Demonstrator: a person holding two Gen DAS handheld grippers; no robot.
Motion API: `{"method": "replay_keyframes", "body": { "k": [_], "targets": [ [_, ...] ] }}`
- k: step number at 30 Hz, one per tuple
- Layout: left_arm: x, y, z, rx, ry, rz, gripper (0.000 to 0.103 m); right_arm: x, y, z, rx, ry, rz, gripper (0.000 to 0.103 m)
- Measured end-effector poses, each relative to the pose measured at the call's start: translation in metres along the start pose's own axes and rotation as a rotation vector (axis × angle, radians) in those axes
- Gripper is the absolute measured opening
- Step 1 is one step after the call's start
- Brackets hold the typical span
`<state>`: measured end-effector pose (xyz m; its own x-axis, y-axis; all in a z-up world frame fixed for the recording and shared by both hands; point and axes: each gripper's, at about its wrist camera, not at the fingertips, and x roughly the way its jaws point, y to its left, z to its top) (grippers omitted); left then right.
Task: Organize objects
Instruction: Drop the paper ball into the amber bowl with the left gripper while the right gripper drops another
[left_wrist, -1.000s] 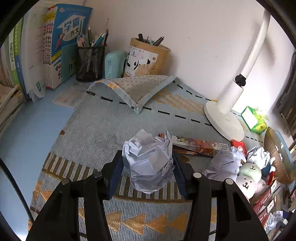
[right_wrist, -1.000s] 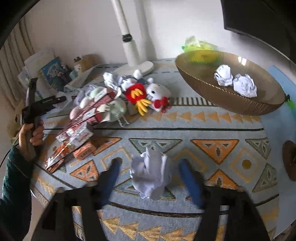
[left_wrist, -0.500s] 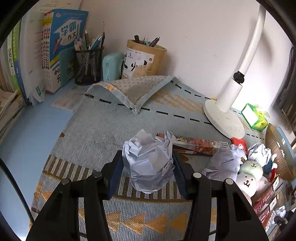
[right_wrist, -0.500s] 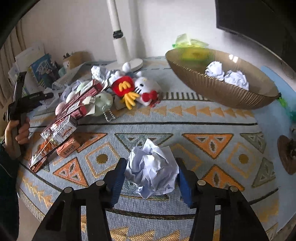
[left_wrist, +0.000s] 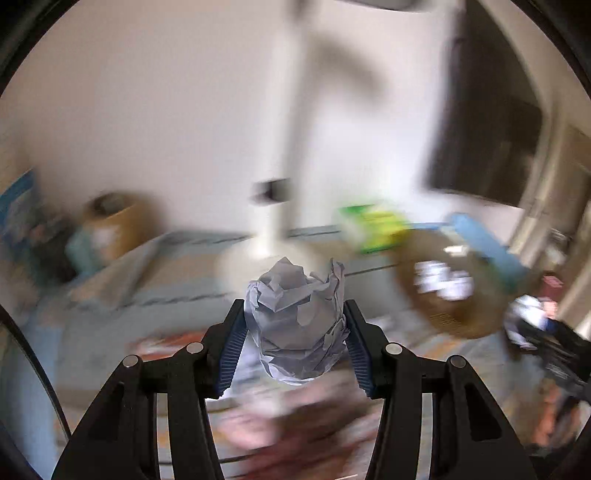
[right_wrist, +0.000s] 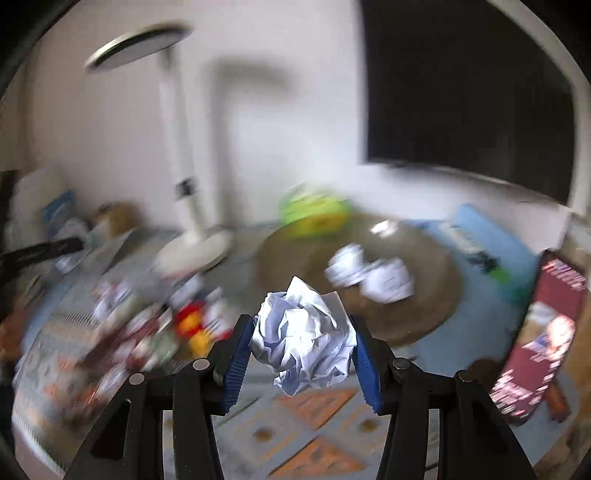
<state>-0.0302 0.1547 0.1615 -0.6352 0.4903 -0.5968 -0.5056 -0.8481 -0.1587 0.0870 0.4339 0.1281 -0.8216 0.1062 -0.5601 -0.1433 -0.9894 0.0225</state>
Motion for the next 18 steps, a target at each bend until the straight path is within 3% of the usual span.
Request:
{"method": "replay_keyframes", "body": {
  "k": [4,9,12,13,14,15,18],
  "targets": [
    [0.033,-0.076,0.024,0.042,0.041,-0.17,0.049,0.006,-0.034,0.025,0.148,-0.024,-0.082,0.051],
    [0.075,-0.141,0.033,0.11,0.073,-0.248,0.049,0.025,-0.069,0.039,0.236,0.013,-0.136,0.051],
    [0.095,-0.153,0.036,0.071,0.089,-0.287,0.057,0.039,-0.082,0.043,0.241,0.031,-0.145,0.053],
    [0.103,-0.154,0.038,0.046,0.108,-0.302,0.058,0.041,-0.085,0.043,0.232,0.033,-0.144,0.059],
    [0.107,-0.154,0.038,0.028,0.12,-0.312,0.058,0.042,-0.088,0.043,0.224,0.039,-0.147,0.072],
    [0.112,-0.152,0.039,0.008,0.13,-0.315,0.058,0.044,-0.09,0.043,0.224,0.042,-0.149,0.077],
    [0.116,-0.152,0.037,-0.021,0.141,-0.319,0.058,0.042,-0.093,0.043,0.224,0.028,-0.152,0.08]
  ]
}}
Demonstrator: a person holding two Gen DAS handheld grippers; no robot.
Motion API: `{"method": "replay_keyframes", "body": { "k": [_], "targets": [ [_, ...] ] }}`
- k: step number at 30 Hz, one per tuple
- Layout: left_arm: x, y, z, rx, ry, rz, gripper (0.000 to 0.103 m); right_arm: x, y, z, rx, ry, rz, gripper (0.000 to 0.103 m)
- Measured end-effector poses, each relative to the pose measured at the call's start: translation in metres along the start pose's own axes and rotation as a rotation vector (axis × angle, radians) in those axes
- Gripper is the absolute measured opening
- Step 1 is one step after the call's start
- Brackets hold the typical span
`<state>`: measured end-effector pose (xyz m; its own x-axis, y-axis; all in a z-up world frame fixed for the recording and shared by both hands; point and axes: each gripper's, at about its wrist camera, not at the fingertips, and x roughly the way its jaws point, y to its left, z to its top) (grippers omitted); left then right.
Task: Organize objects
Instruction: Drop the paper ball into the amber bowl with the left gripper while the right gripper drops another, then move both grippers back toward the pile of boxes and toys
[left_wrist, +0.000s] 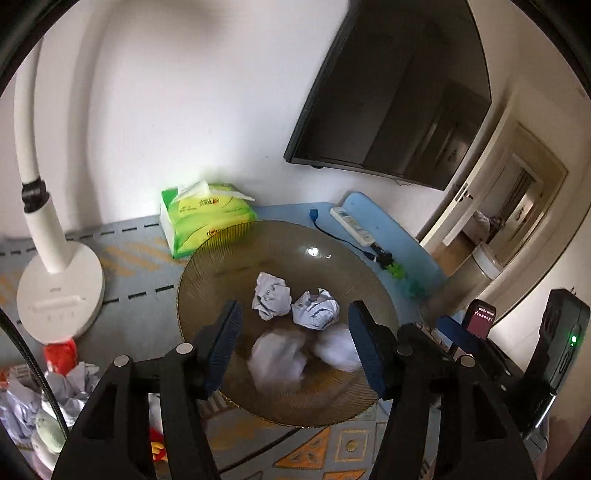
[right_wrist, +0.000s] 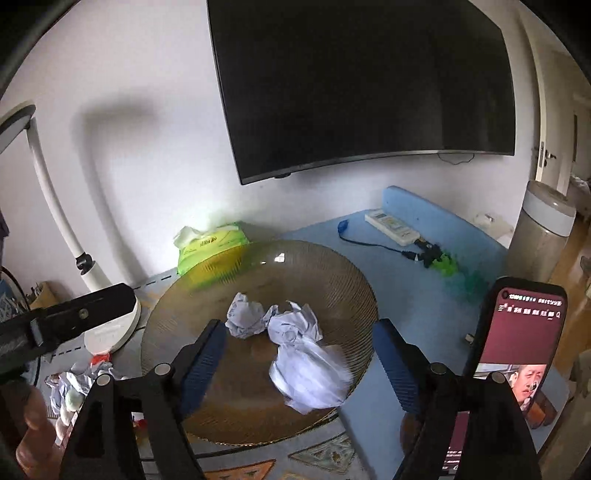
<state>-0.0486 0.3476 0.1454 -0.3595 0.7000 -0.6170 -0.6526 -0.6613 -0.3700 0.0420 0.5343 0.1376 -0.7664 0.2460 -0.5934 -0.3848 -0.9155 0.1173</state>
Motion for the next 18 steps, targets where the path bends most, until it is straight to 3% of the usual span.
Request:
{"method": "replay_keyframes", "body": {
  "k": [5,10,11,13,15,18],
  "targets": [
    [-0.019,0.002,-0.009,0.017,-0.023,0.017,0.058,-0.004,0.002,-0.006,-0.015,0.003,0.021,0.08],
    [-0.08,0.014,-0.033,0.088,-0.132,0.147,0.058,-0.027,0.024,-0.016,-0.064,0.004,0.09,0.08],
    [-0.097,0.02,-0.042,0.083,-0.169,0.183,0.062,-0.034,0.03,-0.02,-0.081,-0.001,0.108,0.08],
    [-0.132,0.038,-0.064,0.044,-0.247,0.242,0.084,-0.048,0.046,-0.031,-0.115,-0.005,0.152,0.081],
    [-0.163,0.057,-0.092,0.003,-0.312,0.314,0.097,-0.06,0.063,-0.049,-0.149,-0.002,0.209,0.082],
    [-0.196,0.088,-0.129,-0.046,-0.347,0.454,0.101,-0.065,0.089,-0.077,-0.218,0.006,0.262,0.082]
  ]
}}
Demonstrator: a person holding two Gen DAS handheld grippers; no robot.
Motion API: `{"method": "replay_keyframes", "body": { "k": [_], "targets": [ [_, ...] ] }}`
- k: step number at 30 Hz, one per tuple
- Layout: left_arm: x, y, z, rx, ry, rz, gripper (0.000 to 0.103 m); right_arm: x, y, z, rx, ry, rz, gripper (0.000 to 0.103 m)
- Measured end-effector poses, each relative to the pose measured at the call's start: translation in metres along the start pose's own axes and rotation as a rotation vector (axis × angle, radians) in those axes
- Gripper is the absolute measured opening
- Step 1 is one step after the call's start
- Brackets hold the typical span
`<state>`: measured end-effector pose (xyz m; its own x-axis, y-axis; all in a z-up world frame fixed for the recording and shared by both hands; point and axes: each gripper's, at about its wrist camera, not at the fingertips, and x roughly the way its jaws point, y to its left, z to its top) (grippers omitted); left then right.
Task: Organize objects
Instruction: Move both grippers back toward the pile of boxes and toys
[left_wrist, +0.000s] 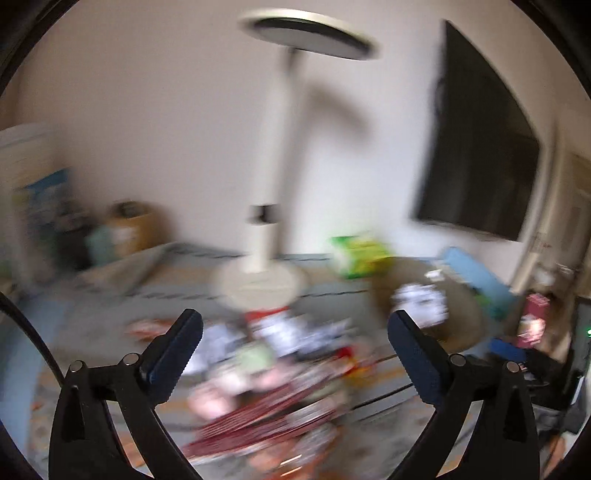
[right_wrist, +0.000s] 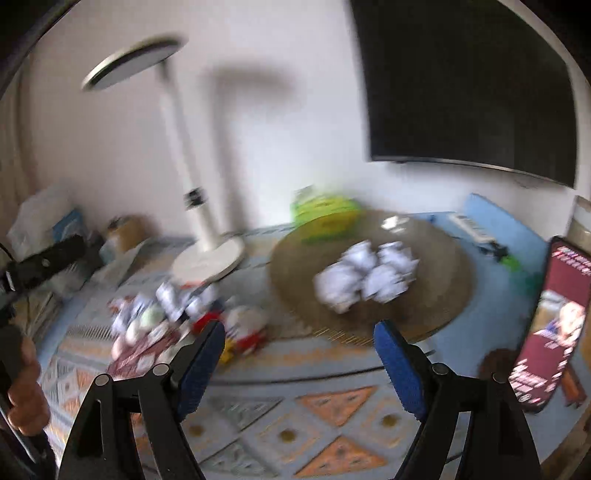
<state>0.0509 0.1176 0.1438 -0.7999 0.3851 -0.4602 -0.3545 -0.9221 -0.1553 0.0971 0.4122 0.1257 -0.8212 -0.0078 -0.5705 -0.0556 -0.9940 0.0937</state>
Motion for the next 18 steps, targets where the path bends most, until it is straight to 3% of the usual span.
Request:
{"method": "replay_keyframes", "body": {
  "k": [2,6,10,15,18],
  "targets": [
    [-0.006,0.031,-0.016,-0.035,0.019,0.072,0.101,0.007,0.018,-0.012,-0.039,0.022,0.014,0.082],
    [-0.001,0.093,-0.045,-0.13,0.056,0.247,0.1,0.023,0.039,-0.037,-0.078,-0.036,-0.042,0.082],
    [0.014,0.128,-0.067,-0.229,0.085,0.292,0.1,0.046,0.037,-0.056,-0.049,0.005,-0.051,0.082],
    [0.031,0.125,-0.081,-0.182,0.142,0.332,0.1,0.055,0.033,-0.055,-0.042,0.028,-0.077,0.083],
    [0.03,0.124,-0.082,-0.17,0.124,0.341,0.101,0.059,0.038,-0.055,-0.066,0.041,-0.101,0.083]
  ]
}}
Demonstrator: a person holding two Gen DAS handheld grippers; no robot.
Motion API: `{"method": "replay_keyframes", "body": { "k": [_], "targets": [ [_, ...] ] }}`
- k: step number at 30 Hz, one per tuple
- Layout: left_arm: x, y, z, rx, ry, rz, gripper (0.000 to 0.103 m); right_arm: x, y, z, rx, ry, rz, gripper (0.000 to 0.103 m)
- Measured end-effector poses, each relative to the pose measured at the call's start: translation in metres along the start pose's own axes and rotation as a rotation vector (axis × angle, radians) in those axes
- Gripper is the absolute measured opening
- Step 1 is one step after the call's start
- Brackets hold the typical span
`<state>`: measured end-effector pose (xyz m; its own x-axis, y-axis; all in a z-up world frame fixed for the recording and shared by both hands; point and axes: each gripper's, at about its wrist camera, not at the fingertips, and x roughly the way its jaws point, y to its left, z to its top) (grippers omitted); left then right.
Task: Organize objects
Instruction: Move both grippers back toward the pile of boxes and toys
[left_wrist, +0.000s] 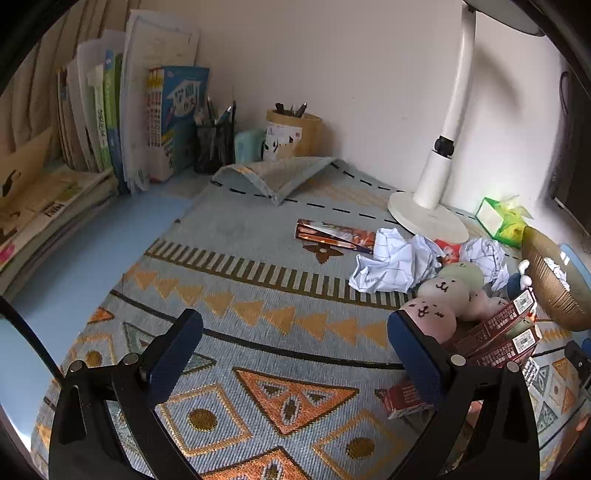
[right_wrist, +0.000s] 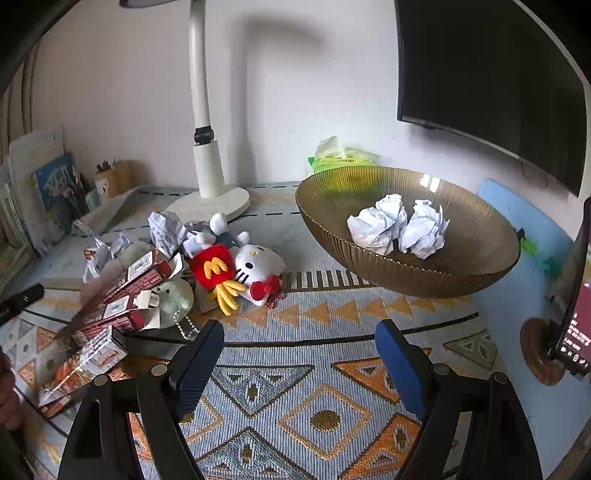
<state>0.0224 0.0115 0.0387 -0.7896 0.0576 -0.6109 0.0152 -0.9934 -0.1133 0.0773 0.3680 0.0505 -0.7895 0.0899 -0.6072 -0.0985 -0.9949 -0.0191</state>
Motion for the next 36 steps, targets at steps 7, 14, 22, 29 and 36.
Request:
{"method": "replay_keyframes", "body": {
  "k": [7,14,22,29,36],
  "targets": [
    [0.0,0.012,0.0,-0.053,0.012,-0.043,0.1,-0.003,0.015,-0.002,-0.064,-0.02,-0.055,0.083],
    [0.003,0.03,0.0,-0.145,0.021,-0.08,0.1,-0.003,0.01,0.0,-0.036,-0.006,-0.027,0.083],
    [0.001,0.015,0.0,-0.06,0.032,-0.094,0.1,-0.002,-0.004,0.001,0.044,0.007,0.046,0.083],
    [-0.019,-0.012,-0.012,0.06,0.13,-0.317,0.1,-0.001,-0.004,0.0,0.035,0.028,0.11,0.083],
    [-0.038,-0.061,-0.039,0.304,0.221,-0.479,0.1,0.003,0.006,-0.001,-0.011,0.059,0.144,0.083]
  ]
}}
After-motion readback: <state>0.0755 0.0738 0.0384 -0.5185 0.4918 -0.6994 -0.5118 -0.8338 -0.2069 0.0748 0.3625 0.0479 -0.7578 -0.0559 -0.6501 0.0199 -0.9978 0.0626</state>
